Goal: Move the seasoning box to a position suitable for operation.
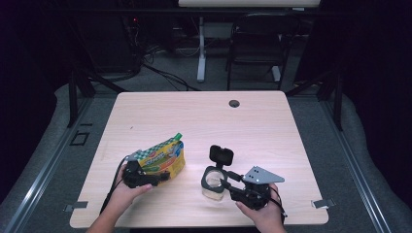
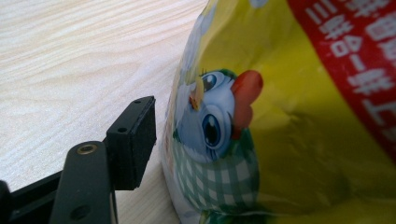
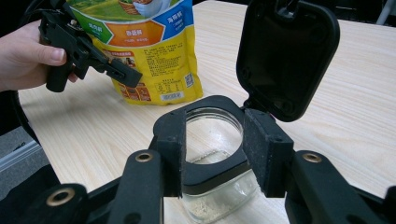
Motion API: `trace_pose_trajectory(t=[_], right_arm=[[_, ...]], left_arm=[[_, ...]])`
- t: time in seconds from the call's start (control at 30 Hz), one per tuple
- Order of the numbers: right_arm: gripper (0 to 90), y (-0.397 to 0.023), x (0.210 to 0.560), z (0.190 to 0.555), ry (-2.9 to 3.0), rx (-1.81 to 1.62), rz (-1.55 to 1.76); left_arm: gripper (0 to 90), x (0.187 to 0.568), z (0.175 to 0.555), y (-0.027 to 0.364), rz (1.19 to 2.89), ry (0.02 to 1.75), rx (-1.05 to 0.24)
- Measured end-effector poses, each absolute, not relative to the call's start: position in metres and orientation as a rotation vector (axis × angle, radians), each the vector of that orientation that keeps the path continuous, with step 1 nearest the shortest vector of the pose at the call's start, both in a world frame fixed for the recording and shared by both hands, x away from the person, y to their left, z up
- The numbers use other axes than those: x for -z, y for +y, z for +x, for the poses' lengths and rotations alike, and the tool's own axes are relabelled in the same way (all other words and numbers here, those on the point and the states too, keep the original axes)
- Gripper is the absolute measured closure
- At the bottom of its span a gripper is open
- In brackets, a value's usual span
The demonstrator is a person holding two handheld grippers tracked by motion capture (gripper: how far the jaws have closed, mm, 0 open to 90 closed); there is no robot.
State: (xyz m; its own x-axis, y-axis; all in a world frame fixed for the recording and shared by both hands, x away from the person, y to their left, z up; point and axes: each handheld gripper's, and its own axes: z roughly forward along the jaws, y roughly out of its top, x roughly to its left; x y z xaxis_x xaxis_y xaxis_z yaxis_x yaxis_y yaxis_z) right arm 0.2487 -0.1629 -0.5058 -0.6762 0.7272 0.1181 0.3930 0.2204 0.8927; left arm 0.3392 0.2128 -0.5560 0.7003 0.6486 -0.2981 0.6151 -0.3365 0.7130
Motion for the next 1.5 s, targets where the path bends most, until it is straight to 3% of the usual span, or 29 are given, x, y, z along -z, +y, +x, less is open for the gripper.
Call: trace_pose_trajectory(t=[1.5], right_arm=[[59.8, -0.165, 0.509, 0.249, 2.189, -1.421, 1.051]], left_arm=[[33.9, 0.579, 0.335, 0.206, 1.997, 0.926, -0.158]])
